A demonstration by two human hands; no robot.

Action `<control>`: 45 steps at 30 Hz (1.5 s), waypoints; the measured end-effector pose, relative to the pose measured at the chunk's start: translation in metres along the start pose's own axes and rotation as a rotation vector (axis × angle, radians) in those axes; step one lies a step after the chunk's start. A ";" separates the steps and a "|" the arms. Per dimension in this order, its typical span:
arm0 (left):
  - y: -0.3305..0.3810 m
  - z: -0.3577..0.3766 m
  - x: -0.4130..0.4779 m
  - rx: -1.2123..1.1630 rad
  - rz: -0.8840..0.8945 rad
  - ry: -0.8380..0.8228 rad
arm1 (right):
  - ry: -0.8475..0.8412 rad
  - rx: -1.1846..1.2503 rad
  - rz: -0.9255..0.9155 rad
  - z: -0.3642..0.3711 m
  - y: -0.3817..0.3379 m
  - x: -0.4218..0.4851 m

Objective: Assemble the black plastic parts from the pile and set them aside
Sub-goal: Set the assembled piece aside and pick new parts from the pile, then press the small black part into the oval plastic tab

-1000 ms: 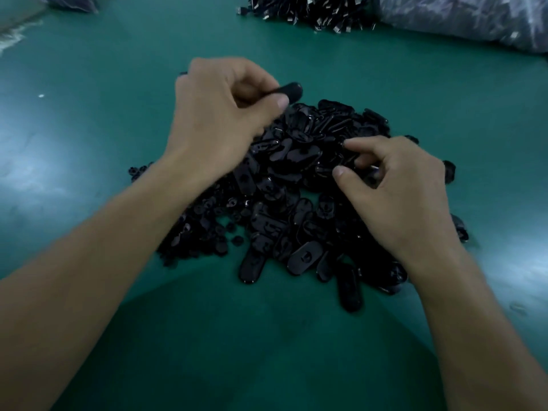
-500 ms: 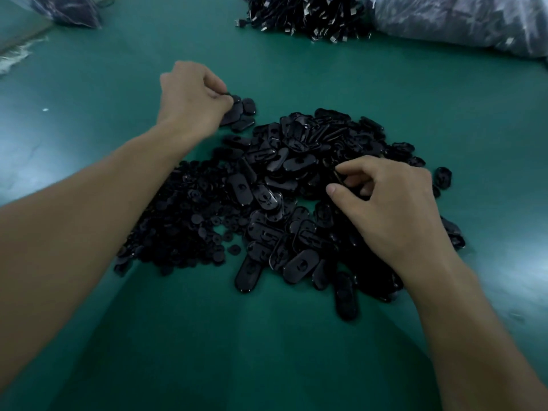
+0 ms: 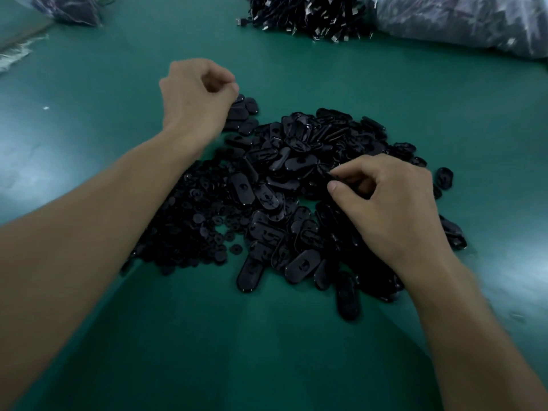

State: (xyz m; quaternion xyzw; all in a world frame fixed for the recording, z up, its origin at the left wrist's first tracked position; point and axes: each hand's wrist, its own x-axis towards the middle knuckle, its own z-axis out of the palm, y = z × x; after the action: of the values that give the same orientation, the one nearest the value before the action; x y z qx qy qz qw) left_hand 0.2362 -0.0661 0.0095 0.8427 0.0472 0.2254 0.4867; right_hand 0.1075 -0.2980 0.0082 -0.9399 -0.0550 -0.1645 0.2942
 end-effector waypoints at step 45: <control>0.035 -0.021 -0.095 -0.504 -0.111 -0.627 | 0.050 1.033 0.120 0.001 -0.017 0.002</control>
State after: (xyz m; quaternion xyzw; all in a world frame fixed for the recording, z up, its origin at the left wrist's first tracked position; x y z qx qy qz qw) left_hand 0.1371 -0.0957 0.0162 0.7210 -0.1149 -0.0649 0.6803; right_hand 0.1065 -0.2834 0.0171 -0.6694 -0.0681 -0.1210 0.7299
